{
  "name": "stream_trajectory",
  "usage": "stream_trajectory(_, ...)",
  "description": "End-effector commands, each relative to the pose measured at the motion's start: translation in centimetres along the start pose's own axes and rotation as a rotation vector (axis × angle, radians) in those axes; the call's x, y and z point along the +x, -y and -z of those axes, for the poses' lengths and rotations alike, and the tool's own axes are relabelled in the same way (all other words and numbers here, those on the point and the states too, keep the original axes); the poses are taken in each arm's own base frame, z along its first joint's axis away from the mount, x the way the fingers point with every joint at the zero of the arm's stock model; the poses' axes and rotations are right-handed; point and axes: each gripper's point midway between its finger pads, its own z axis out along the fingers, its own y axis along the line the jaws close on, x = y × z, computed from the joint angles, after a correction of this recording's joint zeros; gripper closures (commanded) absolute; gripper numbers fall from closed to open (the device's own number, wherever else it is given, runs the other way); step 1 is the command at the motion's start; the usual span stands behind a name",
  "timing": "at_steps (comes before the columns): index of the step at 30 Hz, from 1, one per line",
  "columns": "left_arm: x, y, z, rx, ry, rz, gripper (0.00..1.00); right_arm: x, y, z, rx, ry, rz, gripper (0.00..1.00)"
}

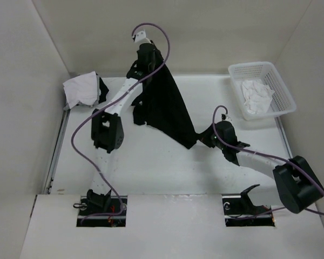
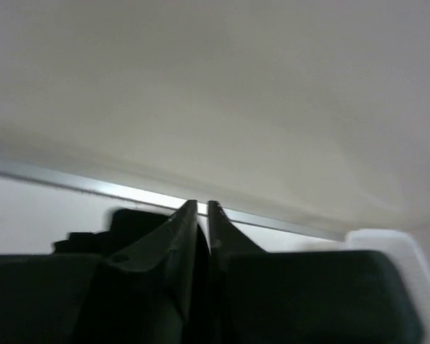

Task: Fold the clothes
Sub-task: Flatten the tank top out

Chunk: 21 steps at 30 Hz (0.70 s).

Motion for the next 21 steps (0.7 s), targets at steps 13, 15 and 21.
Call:
stream_trajectory(13,10.0,-11.1,9.7,-0.217,-0.214,-0.02,0.57,-4.2,-4.4,-0.6,-0.081,0.114,0.039,0.99)
stream_trajectory(15,12.9,-14.4,11.9,-0.288,-0.249,0.006,0.57,-4.7,-3.2,-0.6,-0.055,0.127,0.029,0.99)
stream_trajectory(21,18.8,-17.1,13.0,-0.282,-0.357,0.045,0.61,-5.0,-1.7,-0.8,-0.033,0.138,0.008,0.97)
